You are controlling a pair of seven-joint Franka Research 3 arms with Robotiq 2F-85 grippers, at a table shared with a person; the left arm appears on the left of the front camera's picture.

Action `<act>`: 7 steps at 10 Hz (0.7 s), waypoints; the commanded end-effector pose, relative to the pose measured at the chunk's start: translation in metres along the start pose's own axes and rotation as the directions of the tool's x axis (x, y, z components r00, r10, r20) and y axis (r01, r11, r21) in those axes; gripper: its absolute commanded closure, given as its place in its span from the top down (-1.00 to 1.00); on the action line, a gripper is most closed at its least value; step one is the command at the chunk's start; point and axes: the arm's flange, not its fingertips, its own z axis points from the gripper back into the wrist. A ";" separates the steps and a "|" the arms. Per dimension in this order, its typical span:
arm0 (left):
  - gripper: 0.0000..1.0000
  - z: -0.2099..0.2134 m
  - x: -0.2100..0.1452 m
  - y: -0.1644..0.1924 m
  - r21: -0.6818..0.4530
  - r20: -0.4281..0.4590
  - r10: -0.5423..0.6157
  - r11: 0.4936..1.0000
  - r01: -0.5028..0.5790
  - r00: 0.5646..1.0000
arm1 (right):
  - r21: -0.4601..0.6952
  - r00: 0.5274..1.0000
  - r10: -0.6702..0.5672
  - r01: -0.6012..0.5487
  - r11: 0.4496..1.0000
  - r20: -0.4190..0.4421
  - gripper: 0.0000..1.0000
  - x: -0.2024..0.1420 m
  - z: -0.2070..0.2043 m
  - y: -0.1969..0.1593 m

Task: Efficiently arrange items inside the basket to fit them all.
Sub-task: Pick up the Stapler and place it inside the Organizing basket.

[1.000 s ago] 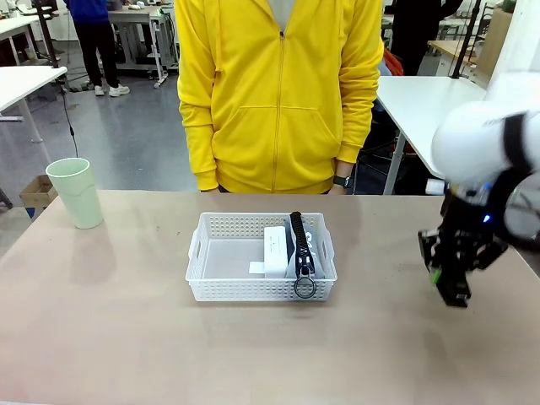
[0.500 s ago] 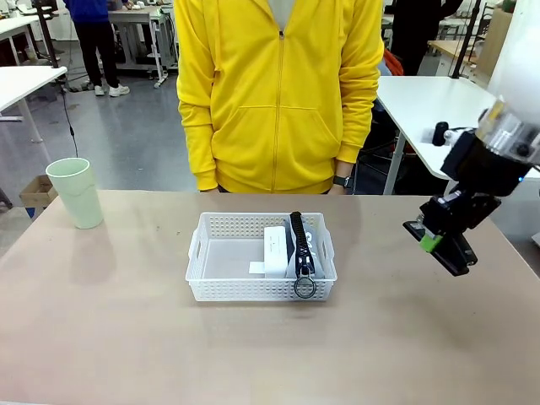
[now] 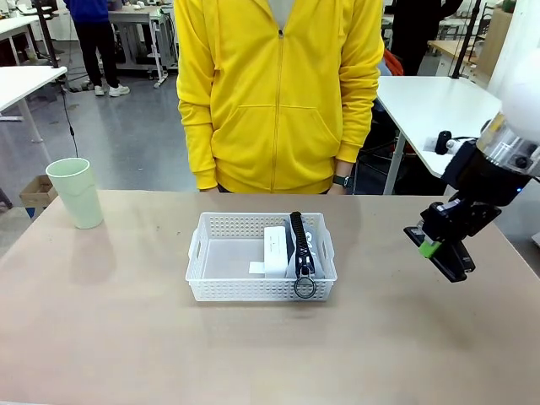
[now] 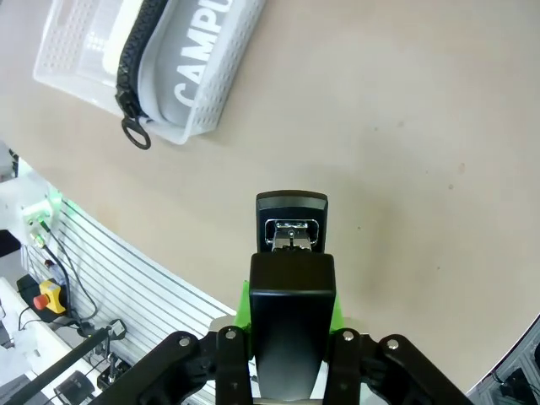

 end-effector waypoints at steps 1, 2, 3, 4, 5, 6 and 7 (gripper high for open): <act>1.00 -0.001 0.002 -0.004 -0.015 0.019 0.002 1.000 -0.002 1.000 | -0.003 1.000 0.023 -0.023 1.000 -0.005 -1.00 0.001 0.006 -0.002; 1.00 -0.001 0.002 -0.004 -0.015 0.019 0.002 1.000 -0.002 1.000 | 0.000 1.000 0.000 0.000 1.000 0.000 -0.27 0.000 0.000 0.000; 1.00 -0.001 0.002 -0.004 -0.015 0.019 0.002 1.000 -0.002 1.000 | -0.096 0.996 0.079 -0.075 0.993 0.036 -0.27 0.022 0.009 0.021; 1.00 -0.001 0.002 -0.004 -0.015 0.019 0.002 1.000 -0.002 1.000 | -0.196 0.984 0.163 -0.147 0.970 0.069 -0.27 0.054 0.021 0.051; 1.00 -0.001 0.002 -0.004 -0.015 0.019 0.002 1.000 -0.002 1.000 | -0.251 0.955 0.280 -0.248 0.936 0.098 -0.27 0.096 0.028 0.091; 1.00 -0.001 0.002 -0.004 -0.015 0.019 0.002 1.000 -0.002 1.000 | -0.246 0.933 0.347 -0.315 0.916 0.097 -0.27 0.130 0.025 0.127; 1.00 -0.001 0.002 -0.004 -0.015 0.019 0.002 1.000 -0.002 1.000 | -0.265 0.915 0.398 -0.368 0.891 0.069 -0.27 0.158 0.015 0.161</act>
